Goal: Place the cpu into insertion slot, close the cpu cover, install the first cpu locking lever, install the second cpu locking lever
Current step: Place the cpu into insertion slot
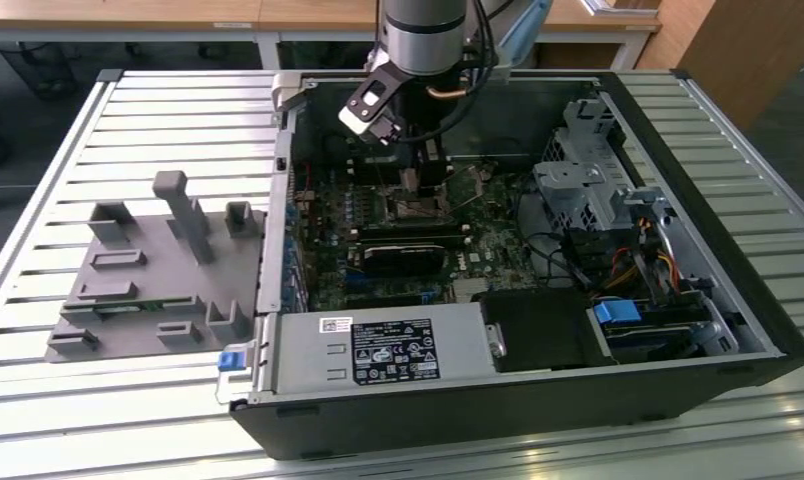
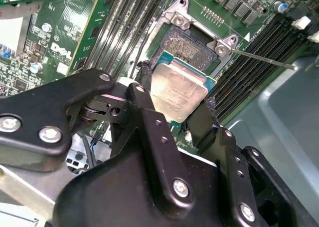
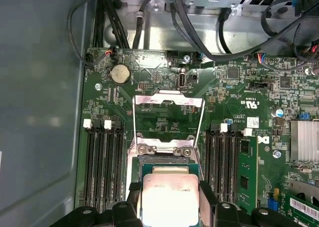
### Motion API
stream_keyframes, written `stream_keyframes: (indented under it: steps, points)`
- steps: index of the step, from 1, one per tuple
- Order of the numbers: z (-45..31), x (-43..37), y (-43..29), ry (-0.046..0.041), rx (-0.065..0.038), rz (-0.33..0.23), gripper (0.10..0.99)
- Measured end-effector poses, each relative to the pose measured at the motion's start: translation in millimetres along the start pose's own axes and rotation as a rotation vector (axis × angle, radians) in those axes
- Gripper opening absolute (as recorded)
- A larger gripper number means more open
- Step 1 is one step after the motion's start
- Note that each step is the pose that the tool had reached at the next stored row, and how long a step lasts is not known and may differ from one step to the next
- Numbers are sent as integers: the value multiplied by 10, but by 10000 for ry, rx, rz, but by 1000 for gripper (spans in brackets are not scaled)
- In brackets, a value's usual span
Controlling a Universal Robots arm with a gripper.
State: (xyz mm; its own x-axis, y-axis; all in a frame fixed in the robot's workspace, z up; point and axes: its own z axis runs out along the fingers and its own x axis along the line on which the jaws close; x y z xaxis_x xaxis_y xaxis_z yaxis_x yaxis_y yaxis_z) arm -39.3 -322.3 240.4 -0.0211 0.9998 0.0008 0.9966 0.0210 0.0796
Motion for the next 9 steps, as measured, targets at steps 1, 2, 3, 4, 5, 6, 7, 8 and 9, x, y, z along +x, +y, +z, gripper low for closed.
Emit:
stream_keyframes:
  steps: [1, 2, 3, 4, 5, 6, 7, 8, 9]
  points:
    - [4, 0, 0, 0, 0, 0, 541]
    - [8, 0, -1, 0, 0, 0, 541]
    - [12, 0, -3, 0, 0, 1, 541]
    - [16, 0, -3, -1, 0, 1, 541]
    - [19, 0, -4, -1, 0, -1, 541]
    - [21, 0, -5, -2, 1, -1, 541]
    - [22, 0, -6, -3, 1, 0, 541]
    - [24, 0, -6, -2, 1, 0, 541]
    - [27, 0, -6, -1, 0, 0, 541]
